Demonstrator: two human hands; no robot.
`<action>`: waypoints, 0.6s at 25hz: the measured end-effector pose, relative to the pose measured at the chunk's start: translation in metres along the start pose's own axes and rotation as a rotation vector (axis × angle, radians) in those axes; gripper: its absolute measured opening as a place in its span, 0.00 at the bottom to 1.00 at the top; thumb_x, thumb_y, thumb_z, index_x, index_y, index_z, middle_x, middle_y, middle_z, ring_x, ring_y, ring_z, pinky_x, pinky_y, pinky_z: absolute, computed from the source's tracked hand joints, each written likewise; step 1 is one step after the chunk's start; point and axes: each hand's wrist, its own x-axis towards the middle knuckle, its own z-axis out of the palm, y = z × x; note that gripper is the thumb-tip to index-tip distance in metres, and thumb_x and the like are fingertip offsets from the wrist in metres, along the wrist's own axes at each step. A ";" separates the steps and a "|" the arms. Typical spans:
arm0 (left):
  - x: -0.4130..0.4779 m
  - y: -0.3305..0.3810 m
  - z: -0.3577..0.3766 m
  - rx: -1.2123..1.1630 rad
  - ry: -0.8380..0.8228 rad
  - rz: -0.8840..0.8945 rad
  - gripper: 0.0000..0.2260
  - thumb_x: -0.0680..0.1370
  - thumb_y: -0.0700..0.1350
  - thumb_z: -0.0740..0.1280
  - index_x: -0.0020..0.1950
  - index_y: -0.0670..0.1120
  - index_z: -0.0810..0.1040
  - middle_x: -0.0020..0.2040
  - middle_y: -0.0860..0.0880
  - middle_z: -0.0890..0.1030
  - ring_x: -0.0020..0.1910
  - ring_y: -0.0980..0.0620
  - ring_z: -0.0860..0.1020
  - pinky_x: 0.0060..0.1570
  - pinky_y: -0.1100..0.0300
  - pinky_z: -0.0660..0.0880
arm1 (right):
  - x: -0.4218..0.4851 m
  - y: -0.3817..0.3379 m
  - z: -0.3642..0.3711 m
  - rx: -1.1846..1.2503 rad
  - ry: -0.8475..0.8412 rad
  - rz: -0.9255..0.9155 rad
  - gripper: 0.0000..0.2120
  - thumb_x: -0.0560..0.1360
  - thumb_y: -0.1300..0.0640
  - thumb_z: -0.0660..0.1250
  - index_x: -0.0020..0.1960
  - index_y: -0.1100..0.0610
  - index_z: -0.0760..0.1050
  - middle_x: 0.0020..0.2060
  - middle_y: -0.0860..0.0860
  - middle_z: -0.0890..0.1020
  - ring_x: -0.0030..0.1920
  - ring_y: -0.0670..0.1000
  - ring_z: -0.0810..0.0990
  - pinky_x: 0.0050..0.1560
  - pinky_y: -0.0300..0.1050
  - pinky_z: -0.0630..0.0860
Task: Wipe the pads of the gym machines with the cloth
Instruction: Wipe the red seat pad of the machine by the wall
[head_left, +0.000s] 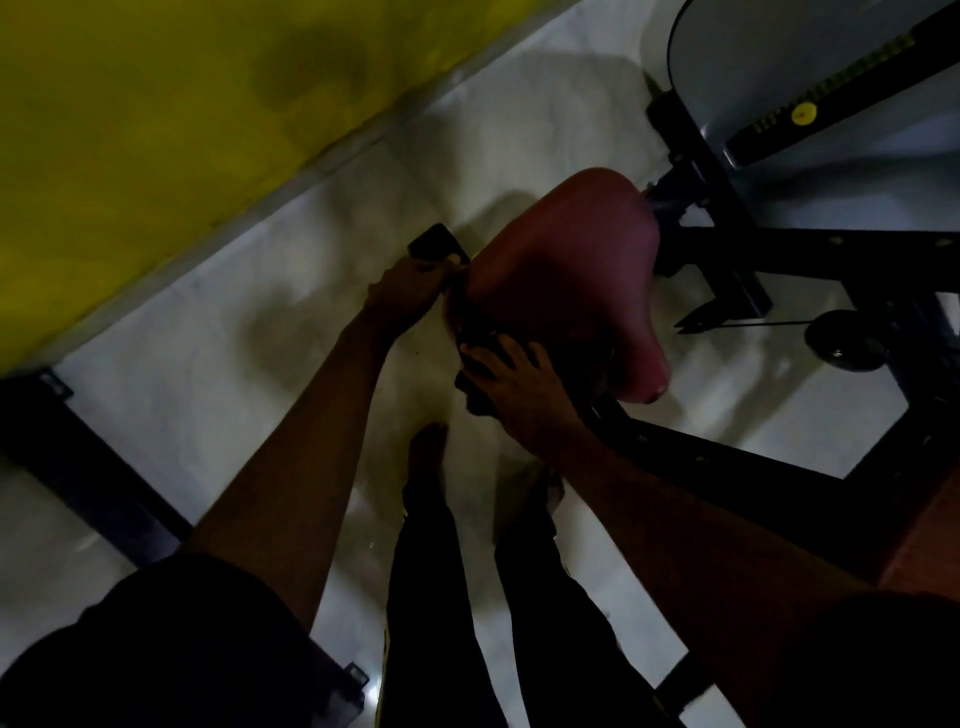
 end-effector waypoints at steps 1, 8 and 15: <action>0.001 0.000 0.001 -0.003 0.005 0.002 0.28 0.77 0.68 0.61 0.59 0.46 0.82 0.39 0.44 0.79 0.57 0.55 0.62 0.43 0.51 0.72 | -0.001 0.005 0.000 0.004 -0.003 -0.041 0.42 0.59 0.50 0.83 0.71 0.50 0.74 0.72 0.49 0.71 0.71 0.60 0.66 0.64 0.64 0.71; 0.006 -0.003 0.003 0.008 0.083 -0.020 0.28 0.76 0.71 0.56 0.46 0.48 0.80 0.37 0.48 0.76 0.40 0.48 0.76 0.48 0.52 0.71 | 0.000 0.020 -0.002 0.000 0.023 -0.194 0.38 0.66 0.51 0.78 0.74 0.50 0.70 0.76 0.48 0.66 0.78 0.59 0.59 0.74 0.62 0.59; 0.009 -0.018 0.013 0.078 0.079 0.096 0.27 0.64 0.72 0.72 0.60 0.63 0.80 0.62 0.49 0.80 0.61 0.49 0.77 0.67 0.47 0.71 | -0.064 0.086 -0.002 0.455 -0.003 0.494 0.44 0.68 0.62 0.74 0.79 0.49 0.59 0.80 0.52 0.58 0.80 0.62 0.51 0.76 0.66 0.53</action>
